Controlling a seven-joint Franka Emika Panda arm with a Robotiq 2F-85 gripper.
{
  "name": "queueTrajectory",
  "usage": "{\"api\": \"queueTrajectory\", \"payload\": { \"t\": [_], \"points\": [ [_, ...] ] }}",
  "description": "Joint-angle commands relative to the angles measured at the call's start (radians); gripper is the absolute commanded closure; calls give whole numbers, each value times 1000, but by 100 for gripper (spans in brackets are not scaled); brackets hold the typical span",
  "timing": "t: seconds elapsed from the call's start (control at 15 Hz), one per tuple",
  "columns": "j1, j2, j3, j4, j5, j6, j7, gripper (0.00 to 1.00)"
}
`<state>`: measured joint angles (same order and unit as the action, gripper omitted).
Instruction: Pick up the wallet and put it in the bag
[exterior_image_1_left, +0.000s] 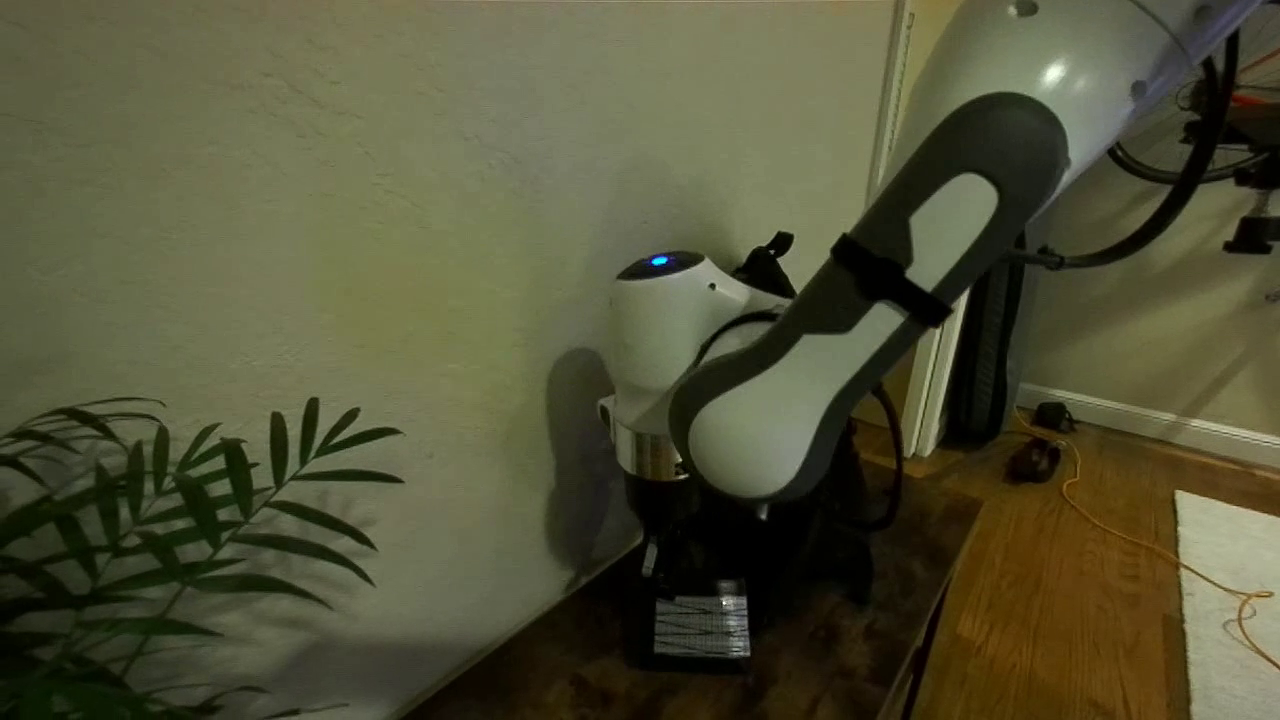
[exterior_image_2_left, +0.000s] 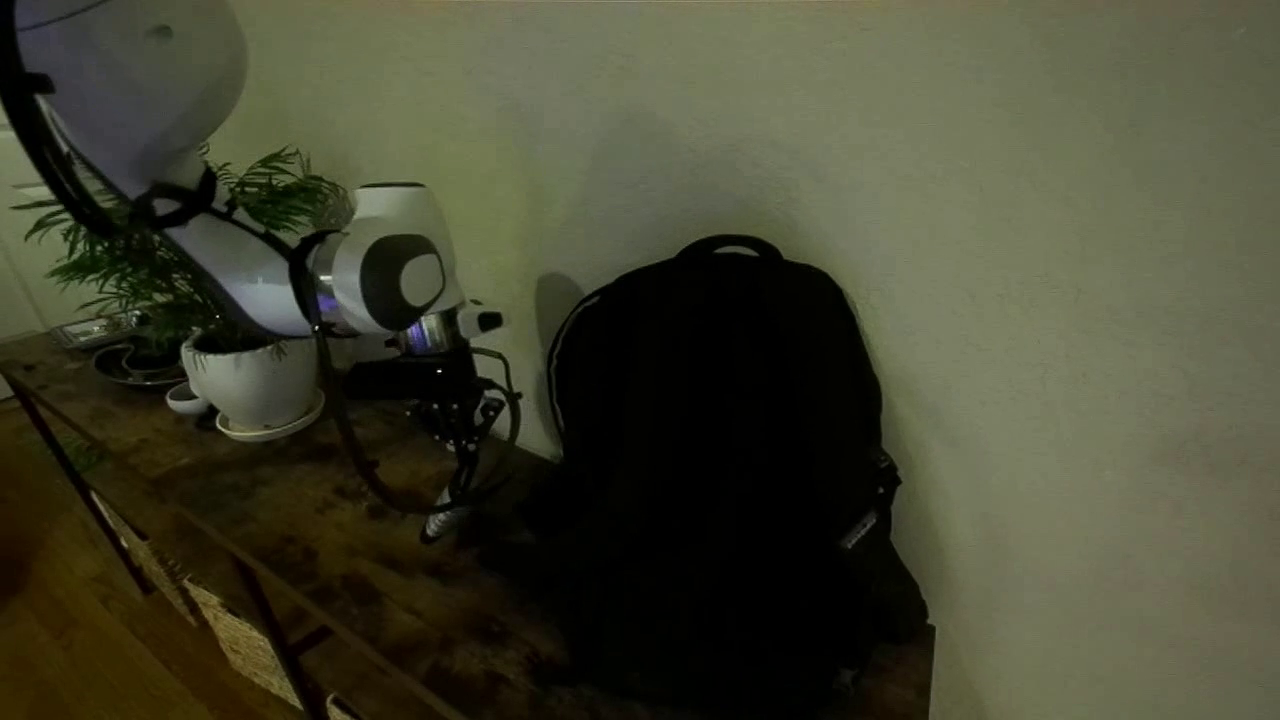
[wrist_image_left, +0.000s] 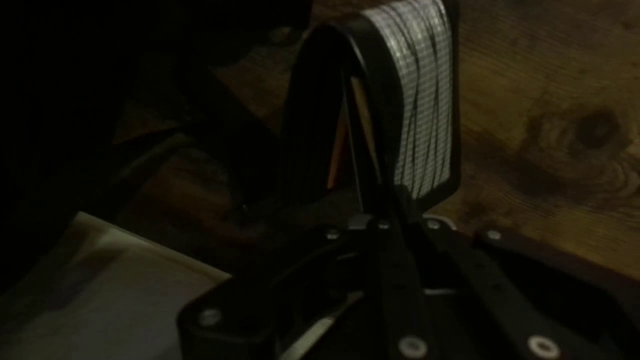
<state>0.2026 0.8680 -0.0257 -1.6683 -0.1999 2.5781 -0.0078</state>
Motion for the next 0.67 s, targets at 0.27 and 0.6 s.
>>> {"api": "queueTrajectory", "payload": {
  "t": [0.27, 0.6],
  "points": [
    [320, -51, -239, -198, -206, 195, 355, 98],
    [441, -60, -331, -255, -225, 225, 476, 97]
  ]
}}
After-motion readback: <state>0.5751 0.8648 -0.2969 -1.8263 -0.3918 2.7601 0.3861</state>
